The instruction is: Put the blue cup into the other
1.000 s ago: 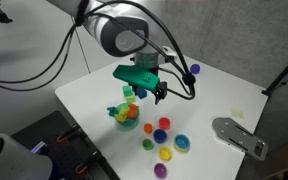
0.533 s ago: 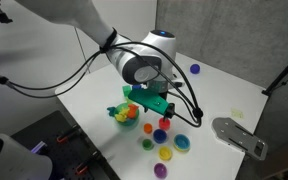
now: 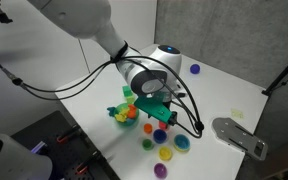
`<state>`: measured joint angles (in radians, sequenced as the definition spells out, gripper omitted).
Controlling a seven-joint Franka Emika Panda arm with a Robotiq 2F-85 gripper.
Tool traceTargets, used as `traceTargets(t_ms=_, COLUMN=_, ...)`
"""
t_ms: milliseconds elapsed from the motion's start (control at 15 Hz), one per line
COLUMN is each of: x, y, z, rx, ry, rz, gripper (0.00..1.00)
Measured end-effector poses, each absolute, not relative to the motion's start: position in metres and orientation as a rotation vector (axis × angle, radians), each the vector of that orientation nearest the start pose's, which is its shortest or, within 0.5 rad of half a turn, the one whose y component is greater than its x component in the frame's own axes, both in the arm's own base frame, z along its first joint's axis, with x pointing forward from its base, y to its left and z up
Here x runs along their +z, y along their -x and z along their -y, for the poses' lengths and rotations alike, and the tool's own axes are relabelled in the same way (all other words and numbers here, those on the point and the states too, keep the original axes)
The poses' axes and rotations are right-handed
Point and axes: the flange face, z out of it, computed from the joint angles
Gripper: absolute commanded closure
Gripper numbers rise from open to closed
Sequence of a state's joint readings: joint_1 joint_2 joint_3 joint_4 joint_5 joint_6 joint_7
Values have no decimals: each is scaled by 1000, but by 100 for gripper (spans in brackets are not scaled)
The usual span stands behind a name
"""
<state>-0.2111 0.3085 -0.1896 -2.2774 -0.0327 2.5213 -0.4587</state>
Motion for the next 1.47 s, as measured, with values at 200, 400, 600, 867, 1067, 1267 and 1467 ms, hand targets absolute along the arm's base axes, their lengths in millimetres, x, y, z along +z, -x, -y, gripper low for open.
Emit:
traceTargets(t_ms=200, x=213, y=-486, z=210, rx=135, ry=3180, rz=143, gripper=0)
traceTargets(t_ms=400, x=201, y=-487, z=220, rx=98, ry=3190, rz=118, gripper=0)
traceTargets(t_ms=600, x=186, y=-489, z=229, rx=51, ry=3187, rz=98, gripper=0)
traceTargets(t_ms=867, x=160, y=-493, z=239, rx=36, ry=3178, rz=96, gripper=0)
traceTargets(t_ms=1067, x=138, y=-494, z=251, rx=60, ry=3169, rz=95, gripper=0)
traceTargets(t_ms=1267, x=117, y=-495, z=260, rx=83, ry=3154, rz=102, gripper=0)
traceTargets(t_ms=1467, x=98, y=-498, z=263, rx=102, ry=3140, rz=112, gripper=0)
